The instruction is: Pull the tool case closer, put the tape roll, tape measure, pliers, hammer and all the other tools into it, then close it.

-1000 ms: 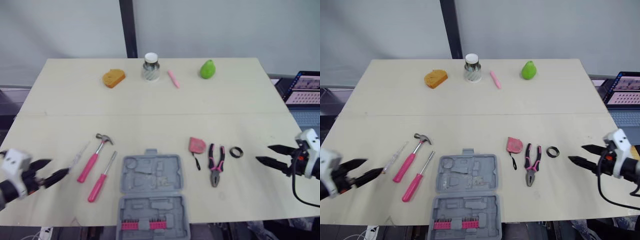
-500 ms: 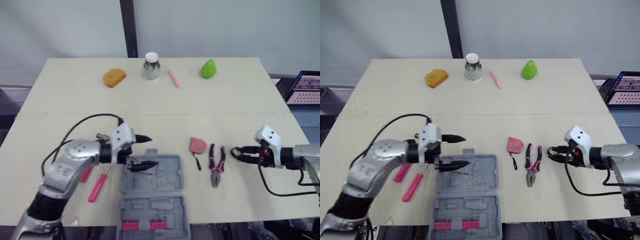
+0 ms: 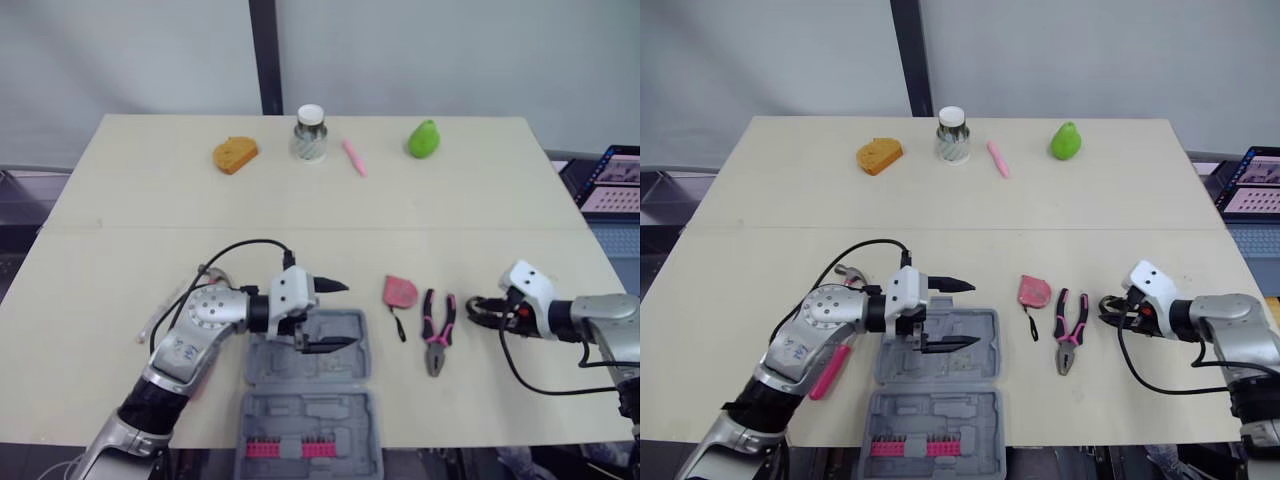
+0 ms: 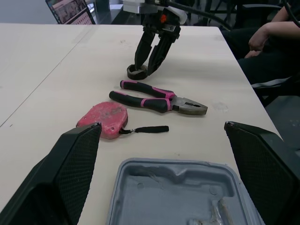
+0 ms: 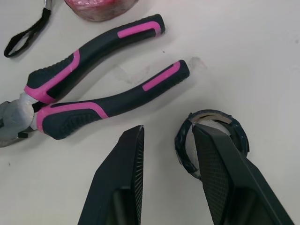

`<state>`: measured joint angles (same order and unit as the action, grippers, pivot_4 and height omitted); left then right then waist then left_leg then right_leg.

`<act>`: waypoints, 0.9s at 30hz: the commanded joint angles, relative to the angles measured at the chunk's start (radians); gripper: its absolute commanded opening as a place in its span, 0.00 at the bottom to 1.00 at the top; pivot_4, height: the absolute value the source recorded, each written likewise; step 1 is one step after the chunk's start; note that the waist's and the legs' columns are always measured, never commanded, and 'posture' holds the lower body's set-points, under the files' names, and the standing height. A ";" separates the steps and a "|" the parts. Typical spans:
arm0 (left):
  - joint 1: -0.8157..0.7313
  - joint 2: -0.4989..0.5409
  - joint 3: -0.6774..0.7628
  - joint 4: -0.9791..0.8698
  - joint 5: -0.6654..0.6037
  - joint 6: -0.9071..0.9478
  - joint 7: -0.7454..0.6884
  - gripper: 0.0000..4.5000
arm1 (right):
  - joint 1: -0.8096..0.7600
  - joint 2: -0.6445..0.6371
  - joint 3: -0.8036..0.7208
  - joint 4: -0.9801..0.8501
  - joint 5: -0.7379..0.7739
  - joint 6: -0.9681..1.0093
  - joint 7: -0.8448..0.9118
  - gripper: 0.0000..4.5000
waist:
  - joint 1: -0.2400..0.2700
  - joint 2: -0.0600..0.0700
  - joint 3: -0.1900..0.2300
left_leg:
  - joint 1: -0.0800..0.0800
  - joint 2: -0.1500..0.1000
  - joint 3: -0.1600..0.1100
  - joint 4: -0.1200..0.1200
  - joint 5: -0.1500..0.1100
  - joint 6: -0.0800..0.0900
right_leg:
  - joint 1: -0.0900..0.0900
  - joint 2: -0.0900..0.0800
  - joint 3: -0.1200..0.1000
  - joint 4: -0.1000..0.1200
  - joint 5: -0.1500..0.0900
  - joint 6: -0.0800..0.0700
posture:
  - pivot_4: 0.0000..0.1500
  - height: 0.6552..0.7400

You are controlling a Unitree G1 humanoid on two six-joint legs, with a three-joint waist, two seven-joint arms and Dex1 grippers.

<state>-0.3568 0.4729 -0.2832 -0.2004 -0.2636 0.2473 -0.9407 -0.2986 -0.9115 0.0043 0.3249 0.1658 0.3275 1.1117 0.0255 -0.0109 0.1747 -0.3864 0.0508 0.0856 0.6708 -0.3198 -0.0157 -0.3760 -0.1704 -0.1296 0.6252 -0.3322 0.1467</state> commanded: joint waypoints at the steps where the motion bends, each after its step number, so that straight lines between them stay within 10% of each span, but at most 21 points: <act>1: -0.015 0.001 0.012 -0.003 0.011 -0.026 -0.005 1.00 | -0.008 0.005 -0.010 0.004 -0.004 -0.020 -0.005 0.39 | 0.000 0.000 0.000 | 0.000 0.000 0.000 0.000 0.000 0.000 | 0.000 0.000 0.000 0.000 0.000 0.000 | 1.00 1.00; 20: -0.019 -0.004 0.006 0.013 0.027 -0.044 -0.014 1.00 | -0.005 0.025 -0.012 0.053 -0.035 -0.049 -0.046 0.39 | 0.000 0.000 0.000 | 0.000 0.000 0.000 0.001 0.000 0.000 | 0.000 0.000 0.000 0.000 0.000 0.000 | 1.00 1.00; 25: -0.017 -0.005 0.008 0.012 0.029 -0.039 -0.014 1.00 | -0.005 0.028 -0.015 0.055 -0.035 -0.056 -0.048 0.00 | 0.000 0.000 0.000 | 0.000 0.000 0.000 0.001 0.000 0.000 | 0.000 0.000 0.000 0.000 0.000 0.000 | 1.00 1.00; 27: -0.014 -0.004 0.008 0.012 0.029 -0.036 -0.013 1.00 | -0.005 0.028 -0.015 0.054 -0.035 -0.060 -0.049 0.00 | 0.000 0.000 0.000 | 0.000 0.000 0.000 0.001 0.000 0.000 | 0.000 0.000 0.000 0.000 0.000 0.000 | 1.00 1.00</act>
<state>-0.3682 0.4726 -0.2812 -0.1781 -0.2329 0.2174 -0.9522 -0.3043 -0.8854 0.0042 0.3827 0.1346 0.2821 1.0744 0.0254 -0.0109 0.1747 -0.3865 0.0508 0.0852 0.6714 -0.3198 -0.0156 -0.3757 -0.1705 -0.1299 0.6253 -0.3322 0.1467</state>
